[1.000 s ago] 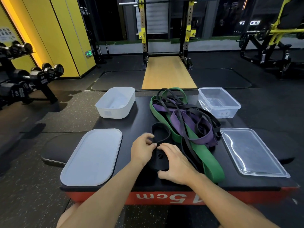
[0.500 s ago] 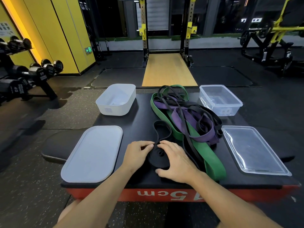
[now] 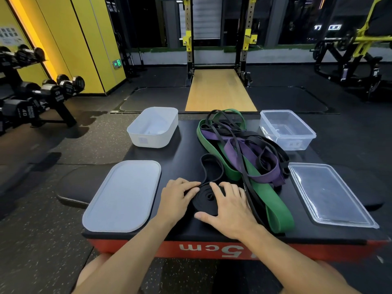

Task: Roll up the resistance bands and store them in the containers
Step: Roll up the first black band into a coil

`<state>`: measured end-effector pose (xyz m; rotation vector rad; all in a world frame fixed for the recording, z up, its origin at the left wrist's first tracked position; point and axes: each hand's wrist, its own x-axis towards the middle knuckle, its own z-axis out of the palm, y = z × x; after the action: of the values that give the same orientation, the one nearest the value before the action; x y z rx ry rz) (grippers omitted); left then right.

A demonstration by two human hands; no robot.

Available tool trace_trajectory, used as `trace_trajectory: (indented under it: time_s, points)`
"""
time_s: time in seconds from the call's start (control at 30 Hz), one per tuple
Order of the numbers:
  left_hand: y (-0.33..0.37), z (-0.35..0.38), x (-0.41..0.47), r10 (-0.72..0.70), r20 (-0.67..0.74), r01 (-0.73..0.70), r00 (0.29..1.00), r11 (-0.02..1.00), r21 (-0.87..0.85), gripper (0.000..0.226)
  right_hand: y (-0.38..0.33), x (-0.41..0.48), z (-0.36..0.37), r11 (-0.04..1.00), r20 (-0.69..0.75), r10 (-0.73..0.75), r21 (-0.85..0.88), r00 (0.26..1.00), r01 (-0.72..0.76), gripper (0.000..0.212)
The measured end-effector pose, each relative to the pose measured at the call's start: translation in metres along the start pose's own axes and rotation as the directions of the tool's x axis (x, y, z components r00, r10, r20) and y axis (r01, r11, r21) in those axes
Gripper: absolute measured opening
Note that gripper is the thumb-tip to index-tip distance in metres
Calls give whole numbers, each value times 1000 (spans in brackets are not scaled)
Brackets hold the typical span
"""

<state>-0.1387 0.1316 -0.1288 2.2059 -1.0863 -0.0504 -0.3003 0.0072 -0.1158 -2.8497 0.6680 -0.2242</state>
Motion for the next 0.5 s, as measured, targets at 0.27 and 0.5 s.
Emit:
trace_trajectory:
  time_s: [0.27,0.5]
  points:
    - [6,-1,-2,11,106,0,994,995,-103,32,4,7,1,984,-17,-5,179,1000,8,108]
    - [6,-6,-3,-61,92,75,994,985,-155,33,-2,11,3,931,-17,-101,351,995,101,93]
